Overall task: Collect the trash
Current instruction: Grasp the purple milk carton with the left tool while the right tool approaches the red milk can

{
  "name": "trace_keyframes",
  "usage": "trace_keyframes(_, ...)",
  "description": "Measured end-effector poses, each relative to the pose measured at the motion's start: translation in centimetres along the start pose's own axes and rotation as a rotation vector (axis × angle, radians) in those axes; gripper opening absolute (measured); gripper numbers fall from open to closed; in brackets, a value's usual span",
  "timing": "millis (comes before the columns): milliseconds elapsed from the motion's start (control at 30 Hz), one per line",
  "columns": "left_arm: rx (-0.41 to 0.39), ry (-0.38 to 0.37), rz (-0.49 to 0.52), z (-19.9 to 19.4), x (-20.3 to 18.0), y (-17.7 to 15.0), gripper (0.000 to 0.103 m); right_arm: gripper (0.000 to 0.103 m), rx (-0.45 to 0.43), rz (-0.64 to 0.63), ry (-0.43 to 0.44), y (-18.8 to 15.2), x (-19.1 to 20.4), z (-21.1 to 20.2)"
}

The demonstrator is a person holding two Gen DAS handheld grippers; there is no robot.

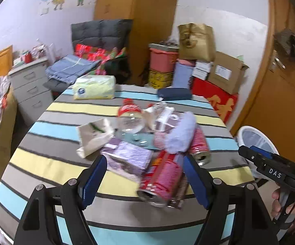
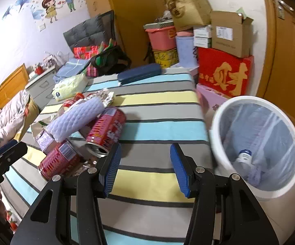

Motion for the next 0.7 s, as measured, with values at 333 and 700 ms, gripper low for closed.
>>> trace_keyframes(333, 0.043, -0.016, -0.084, 2.3, 2.9, -0.6, 0.082, 0.057, 0.043, -0.021, 0.038, 1.0, 2.8, 2.2)
trace_keyframes(700, 0.098, -0.01, -0.112, 5.9, 4.0, -0.1, 0.082, 0.066, 0.079, -0.024, 0.058, 1.4, 4.1, 3.3)
Point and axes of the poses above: each gripper's, at about its wrist camera, not at the fingertips, and z roughly the way its jaws point, x to its left, y to its top, the point moved 9 cm from there along z, roughly the way its jaws point, and after that the axes turned 15 degrees about -y, right-handed, at the moved point
